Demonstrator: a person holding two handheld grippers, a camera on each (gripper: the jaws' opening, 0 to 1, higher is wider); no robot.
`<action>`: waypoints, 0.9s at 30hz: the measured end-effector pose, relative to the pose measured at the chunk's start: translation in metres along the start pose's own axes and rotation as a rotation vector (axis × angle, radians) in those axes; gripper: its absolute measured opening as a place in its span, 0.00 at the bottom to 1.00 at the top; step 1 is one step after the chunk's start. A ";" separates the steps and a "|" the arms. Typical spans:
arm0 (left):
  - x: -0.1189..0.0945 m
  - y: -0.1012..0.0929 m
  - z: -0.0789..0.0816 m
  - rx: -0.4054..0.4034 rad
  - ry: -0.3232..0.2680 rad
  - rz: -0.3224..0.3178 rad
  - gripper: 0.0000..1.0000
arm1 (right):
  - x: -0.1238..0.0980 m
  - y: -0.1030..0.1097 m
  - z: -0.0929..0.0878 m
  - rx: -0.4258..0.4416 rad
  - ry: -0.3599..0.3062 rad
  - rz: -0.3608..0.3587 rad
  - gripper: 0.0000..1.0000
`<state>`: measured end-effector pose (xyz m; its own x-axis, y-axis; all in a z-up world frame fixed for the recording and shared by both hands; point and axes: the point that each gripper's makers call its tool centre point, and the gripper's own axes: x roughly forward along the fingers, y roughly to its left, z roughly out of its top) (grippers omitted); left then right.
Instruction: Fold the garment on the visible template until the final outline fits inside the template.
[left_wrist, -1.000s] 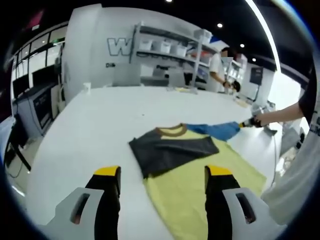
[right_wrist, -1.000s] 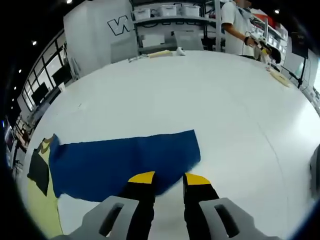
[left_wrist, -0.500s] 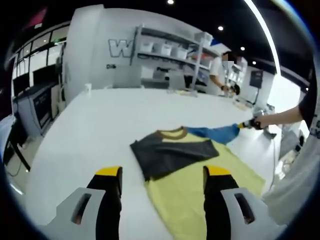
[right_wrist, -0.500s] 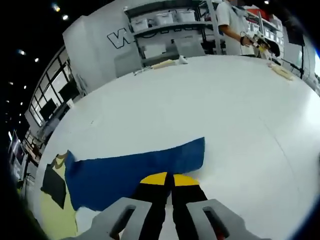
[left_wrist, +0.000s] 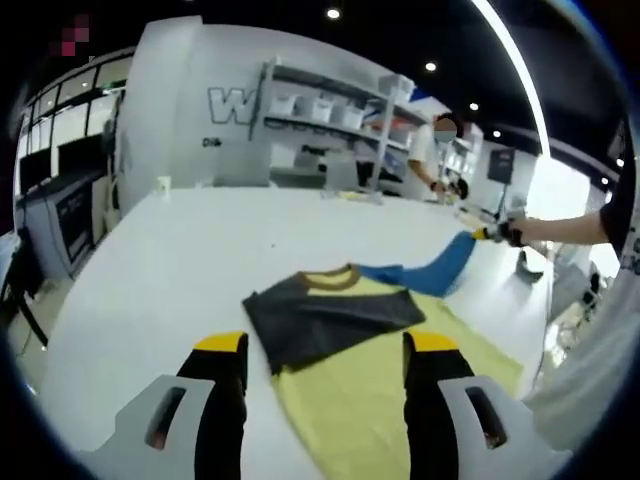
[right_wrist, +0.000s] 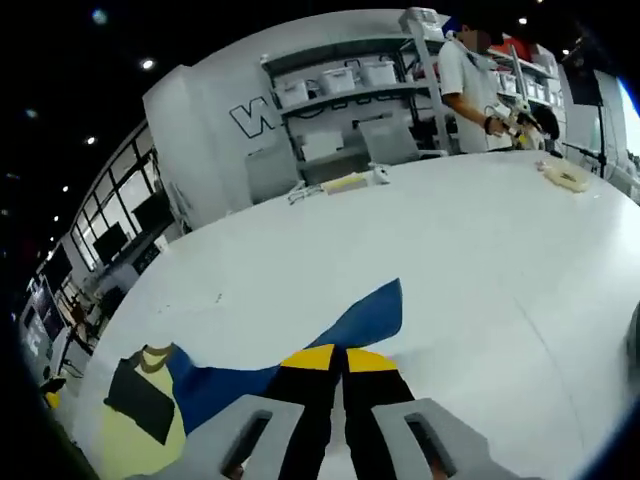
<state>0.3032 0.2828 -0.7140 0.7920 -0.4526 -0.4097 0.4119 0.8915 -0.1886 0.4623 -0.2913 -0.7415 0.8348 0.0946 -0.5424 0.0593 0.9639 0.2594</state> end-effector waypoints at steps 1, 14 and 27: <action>0.000 -0.004 -0.003 -0.004 0.004 -0.011 0.57 | -0.004 -0.001 -0.001 -0.016 0.005 -0.005 0.00; -0.009 -0.003 -0.008 -0.024 -0.009 -0.043 0.55 | -0.033 0.037 0.009 -0.135 -0.029 0.052 0.00; -0.016 -0.012 -0.013 0.021 0.001 -0.080 0.63 | -0.041 0.143 0.040 -0.221 -0.098 0.219 0.00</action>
<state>0.2799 0.2798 -0.7167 0.7556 -0.5223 -0.3952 0.4830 0.8519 -0.2024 0.4587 -0.1673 -0.6498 0.8640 0.2921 -0.4102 -0.2392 0.9549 0.1762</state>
